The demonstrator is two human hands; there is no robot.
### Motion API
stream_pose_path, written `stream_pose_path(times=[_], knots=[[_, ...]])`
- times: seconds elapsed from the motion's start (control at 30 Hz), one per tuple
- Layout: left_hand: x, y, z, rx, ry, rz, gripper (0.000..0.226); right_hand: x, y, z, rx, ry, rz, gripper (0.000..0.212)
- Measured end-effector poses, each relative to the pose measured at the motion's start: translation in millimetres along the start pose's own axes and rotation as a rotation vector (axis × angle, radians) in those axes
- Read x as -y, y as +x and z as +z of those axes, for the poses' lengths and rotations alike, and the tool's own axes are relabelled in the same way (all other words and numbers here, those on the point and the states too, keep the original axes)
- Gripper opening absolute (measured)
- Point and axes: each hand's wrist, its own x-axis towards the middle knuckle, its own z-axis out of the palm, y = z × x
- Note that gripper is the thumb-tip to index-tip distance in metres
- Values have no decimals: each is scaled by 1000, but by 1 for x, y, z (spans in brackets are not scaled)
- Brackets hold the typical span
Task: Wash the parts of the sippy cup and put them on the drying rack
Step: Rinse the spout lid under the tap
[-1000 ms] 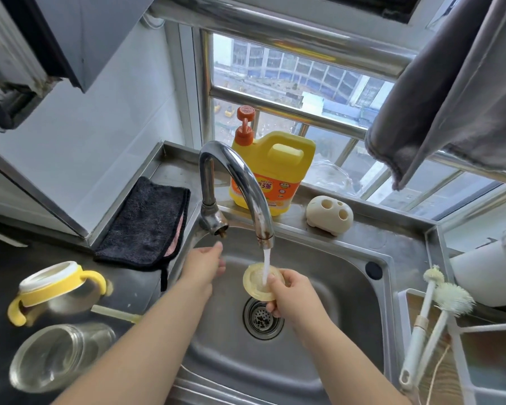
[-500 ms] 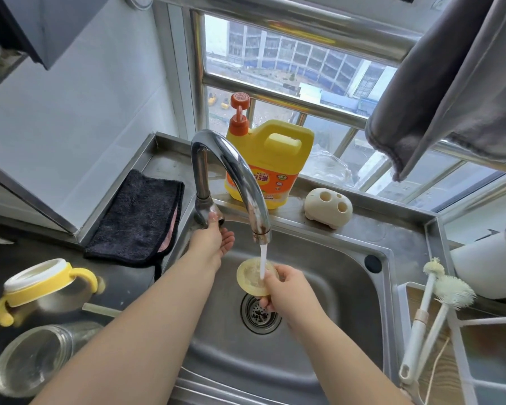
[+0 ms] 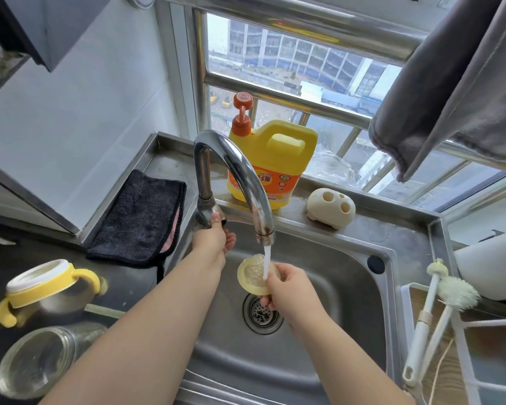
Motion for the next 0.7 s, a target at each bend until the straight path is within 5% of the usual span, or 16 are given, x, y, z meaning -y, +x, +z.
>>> stream_pose_path(times=[0.27, 0.47, 0.6, 0.7], knots=[[-3, -1, -3, 35, 76, -16, 46, 0, 0, 0, -13, -8, -8, 23], [9, -42, -27, 267, 472, -95, 52, -3, -2, -2, -32, -4, -58, 17], [38, -85, -48, 582, 378, -22, 22, -9, -6, -8, -44, -98, -110, 23], [47, -91, -51, 555, 389, 78, 27, -16, -11, -13, -16, -104, -94, 23]])
